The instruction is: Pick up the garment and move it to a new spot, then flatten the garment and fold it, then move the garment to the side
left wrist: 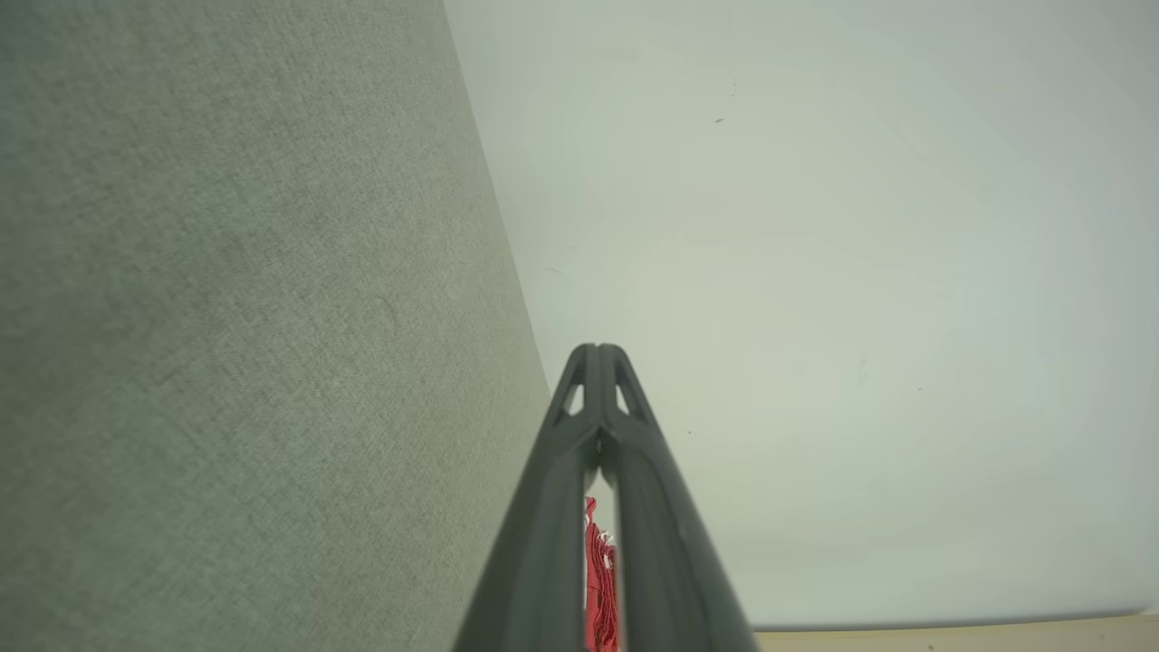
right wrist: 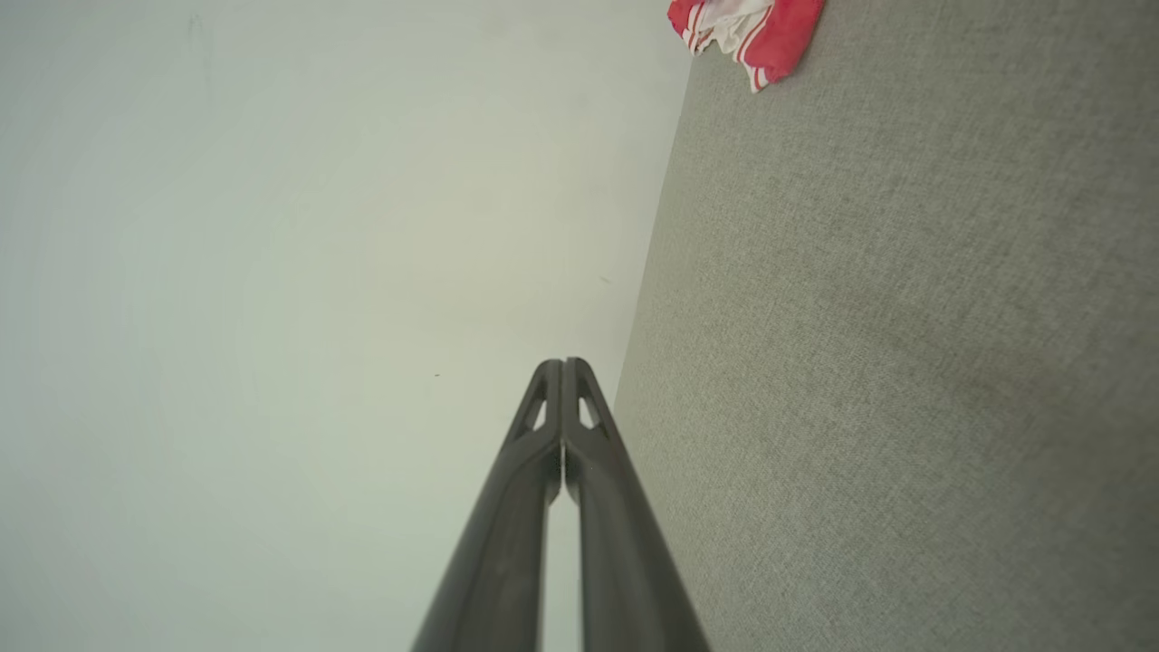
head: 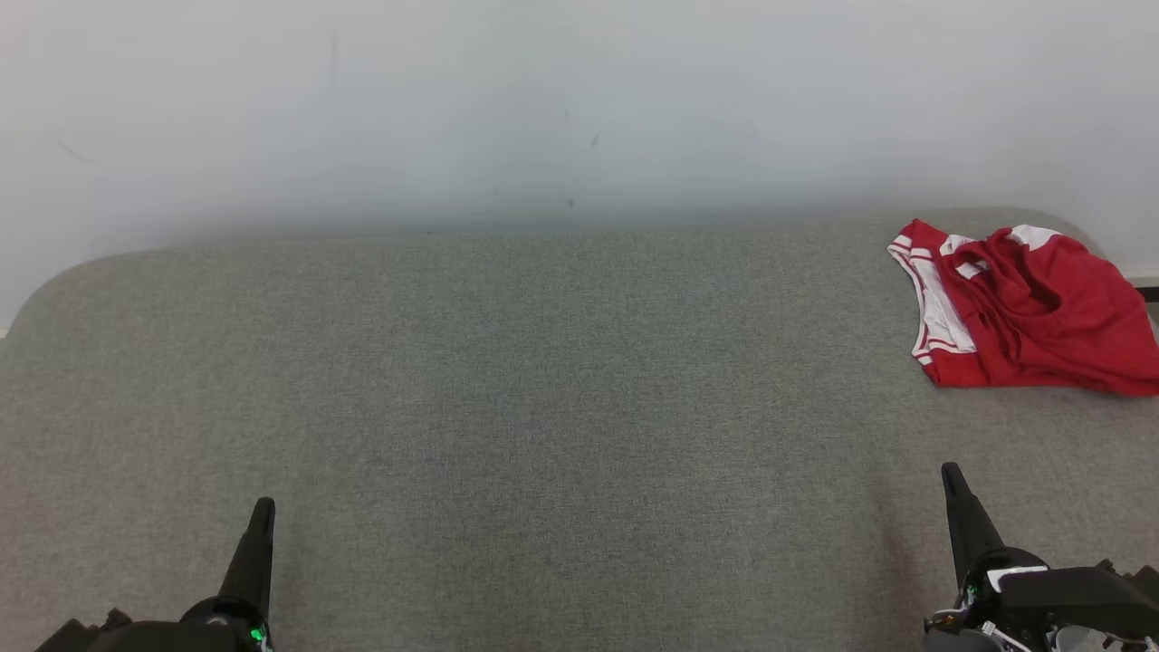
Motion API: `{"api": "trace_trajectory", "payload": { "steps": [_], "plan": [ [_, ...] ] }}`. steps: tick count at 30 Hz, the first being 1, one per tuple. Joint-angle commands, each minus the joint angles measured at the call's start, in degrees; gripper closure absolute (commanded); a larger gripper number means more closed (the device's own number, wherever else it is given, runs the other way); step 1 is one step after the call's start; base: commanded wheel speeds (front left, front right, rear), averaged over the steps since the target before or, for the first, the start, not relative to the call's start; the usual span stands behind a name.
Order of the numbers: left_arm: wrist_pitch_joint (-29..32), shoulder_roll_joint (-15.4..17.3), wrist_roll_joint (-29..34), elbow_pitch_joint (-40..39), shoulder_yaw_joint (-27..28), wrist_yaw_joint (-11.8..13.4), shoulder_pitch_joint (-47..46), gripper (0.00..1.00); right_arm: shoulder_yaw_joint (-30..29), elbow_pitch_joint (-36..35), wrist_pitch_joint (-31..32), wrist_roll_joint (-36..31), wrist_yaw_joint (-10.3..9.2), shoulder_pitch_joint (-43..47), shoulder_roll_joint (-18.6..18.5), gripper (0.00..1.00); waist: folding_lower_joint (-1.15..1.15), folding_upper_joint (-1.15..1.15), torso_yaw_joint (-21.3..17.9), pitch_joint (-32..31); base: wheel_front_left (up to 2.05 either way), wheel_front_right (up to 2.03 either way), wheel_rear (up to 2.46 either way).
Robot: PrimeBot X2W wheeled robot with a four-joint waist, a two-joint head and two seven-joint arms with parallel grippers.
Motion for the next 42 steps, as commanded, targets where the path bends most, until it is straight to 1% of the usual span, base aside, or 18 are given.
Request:
{"api": "trace_trajectory", "payload": {
  "steps": [1,21,42],
  "plan": [
    [0.34,0.04,-0.64,0.03,0.23,-0.41,-1.05,1.0,-0.19,-0.07,0.07,1.05,-0.12,-0.81,0.11,1.0,0.0,0.0,0.0,0.01,0.0,0.0,0.0],
    [2.11,-0.26,-8.3,1.02,0.41,-0.48,-2.08,1.0,-1.1,0.57,1.68,8.48,-0.13,-1.56,0.3,1.0,0.0,0.0,0.08,0.24,0.0,0.0,0.0],
    [2.09,-0.24,-8.12,0.99,0.39,-0.46,-2.0,1.0,-1.27,0.58,1.86,8.17,-0.13,-1.54,0.39,1.0,0.0,0.0,0.08,0.24,0.0,0.0,0.0]
  ]
}}
